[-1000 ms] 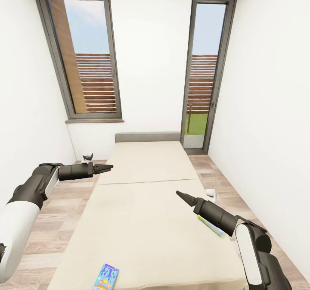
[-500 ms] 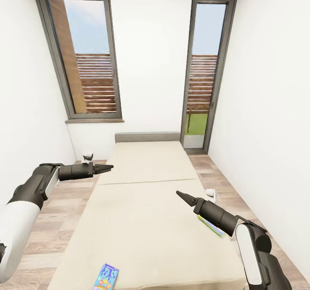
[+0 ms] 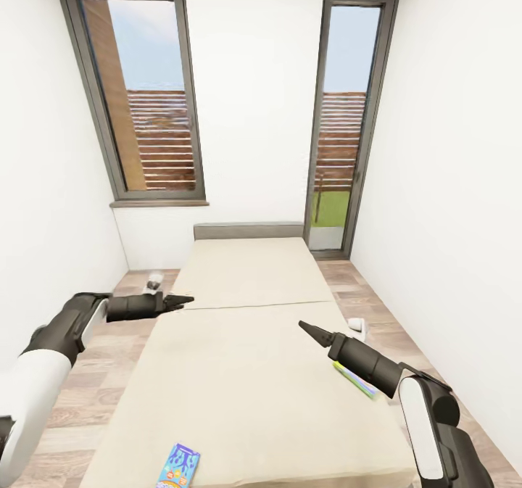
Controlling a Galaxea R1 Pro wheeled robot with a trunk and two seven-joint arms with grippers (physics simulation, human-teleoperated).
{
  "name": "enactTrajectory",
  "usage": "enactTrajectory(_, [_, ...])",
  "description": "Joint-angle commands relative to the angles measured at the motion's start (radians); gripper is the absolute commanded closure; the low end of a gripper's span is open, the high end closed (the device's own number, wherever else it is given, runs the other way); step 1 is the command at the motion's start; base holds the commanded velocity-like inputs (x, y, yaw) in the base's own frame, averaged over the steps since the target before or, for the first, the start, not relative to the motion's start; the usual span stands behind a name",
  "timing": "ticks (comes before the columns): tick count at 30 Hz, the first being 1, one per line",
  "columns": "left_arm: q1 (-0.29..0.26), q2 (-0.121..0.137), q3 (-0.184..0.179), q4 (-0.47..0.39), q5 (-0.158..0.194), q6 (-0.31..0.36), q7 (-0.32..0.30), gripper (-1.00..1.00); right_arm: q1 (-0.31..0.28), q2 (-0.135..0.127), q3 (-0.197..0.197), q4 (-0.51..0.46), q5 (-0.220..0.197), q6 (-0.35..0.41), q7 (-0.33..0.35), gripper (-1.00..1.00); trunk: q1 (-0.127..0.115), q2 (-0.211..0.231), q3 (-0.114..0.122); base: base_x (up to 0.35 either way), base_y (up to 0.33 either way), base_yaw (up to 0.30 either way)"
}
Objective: Put all the toys in the child's room - the three board games (two on the bed and one on the table), the two jigsaw puzzles on the table, and the tennis ball on the table - inside the toy box on the table in the child's room.
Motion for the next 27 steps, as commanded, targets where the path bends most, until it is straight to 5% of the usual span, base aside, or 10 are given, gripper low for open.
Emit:
enactTrajectory(1, [0.007,0.003,0.002,0.02,0.005,-0.003,0.012,-1.0,-0.001,0.001,-0.002,0.0,0.0,0.006,0.004,-1.0,0.0,-0.002,-0.002,0.0,0.0,0.0])
enactTrajectory(4, [0.03,0.01,0.005,0.062,0.004,-0.017,0.027,-1.0,-0.001,0.001,-0.003,0.0,-0.001,0.006,0.004,-1.0,0.0,-0.002,-0.002,0.0,0.0,0.0])
enactTrajectory(12, [0.135,0.082,0.006,0.202,0.003,-0.156,0.046,-1.0,-0.001,0.007,0.005,0.001,-0.001,0.005,0.004,-1.0,0.0,-0.002,-0.002,0.0,0.0,0.0])
enactTrajectory(19, [0.171,0.088,0.004,0.335,0.004,-0.282,0.132,-1.0,-0.001,0.009,0.007,0.0,-0.001,0.008,0.007,-1.0,0.0,-0.002,-0.002,0.0,0.0,0.0])
enactTrajectory(27, [0.181,0.088,-0.002,0.389,0.003,-0.329,0.176,-1.0,-0.001,0.01,0.006,0.0,-0.001,0.008,0.009,-1.0,0.0,-0.002,-0.002,0.0,0.0,0.0])
